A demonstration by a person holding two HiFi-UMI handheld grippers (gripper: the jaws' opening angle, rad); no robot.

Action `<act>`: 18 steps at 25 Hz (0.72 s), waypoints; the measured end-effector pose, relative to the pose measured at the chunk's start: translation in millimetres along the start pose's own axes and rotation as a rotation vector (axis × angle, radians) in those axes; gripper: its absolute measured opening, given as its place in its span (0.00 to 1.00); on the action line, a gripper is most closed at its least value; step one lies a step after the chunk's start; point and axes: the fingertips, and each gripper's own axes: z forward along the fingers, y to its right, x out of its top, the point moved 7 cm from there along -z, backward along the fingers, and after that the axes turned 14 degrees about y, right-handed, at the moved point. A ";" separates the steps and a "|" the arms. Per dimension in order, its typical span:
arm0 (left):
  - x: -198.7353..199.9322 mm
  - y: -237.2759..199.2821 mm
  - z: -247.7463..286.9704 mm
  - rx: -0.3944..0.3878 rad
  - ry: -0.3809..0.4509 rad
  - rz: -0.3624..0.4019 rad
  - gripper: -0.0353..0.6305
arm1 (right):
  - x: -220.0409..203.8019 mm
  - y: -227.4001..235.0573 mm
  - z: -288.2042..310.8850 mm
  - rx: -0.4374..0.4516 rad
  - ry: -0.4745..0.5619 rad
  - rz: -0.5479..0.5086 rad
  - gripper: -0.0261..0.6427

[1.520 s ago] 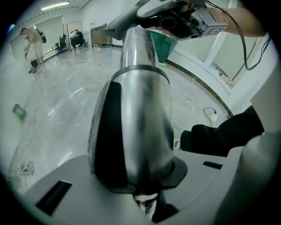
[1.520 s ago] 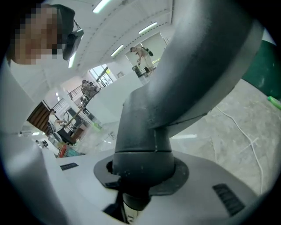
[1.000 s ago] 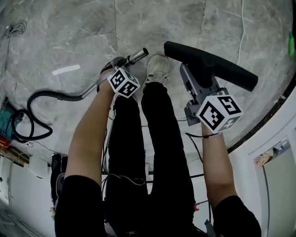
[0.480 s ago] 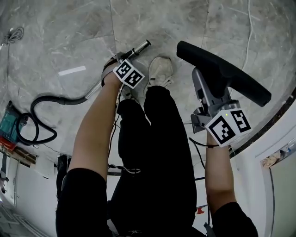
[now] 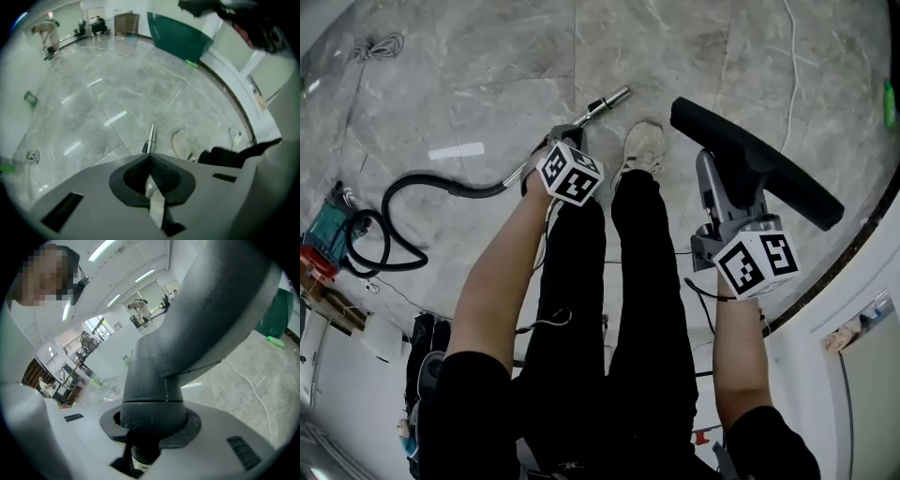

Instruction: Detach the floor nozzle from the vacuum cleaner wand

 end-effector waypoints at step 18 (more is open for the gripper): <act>275.1 -47.5 -612.0 0.197 0.747 -0.221 0.06 | 322.0 -332.6 -192.7 0.060 0.480 -0.159 0.22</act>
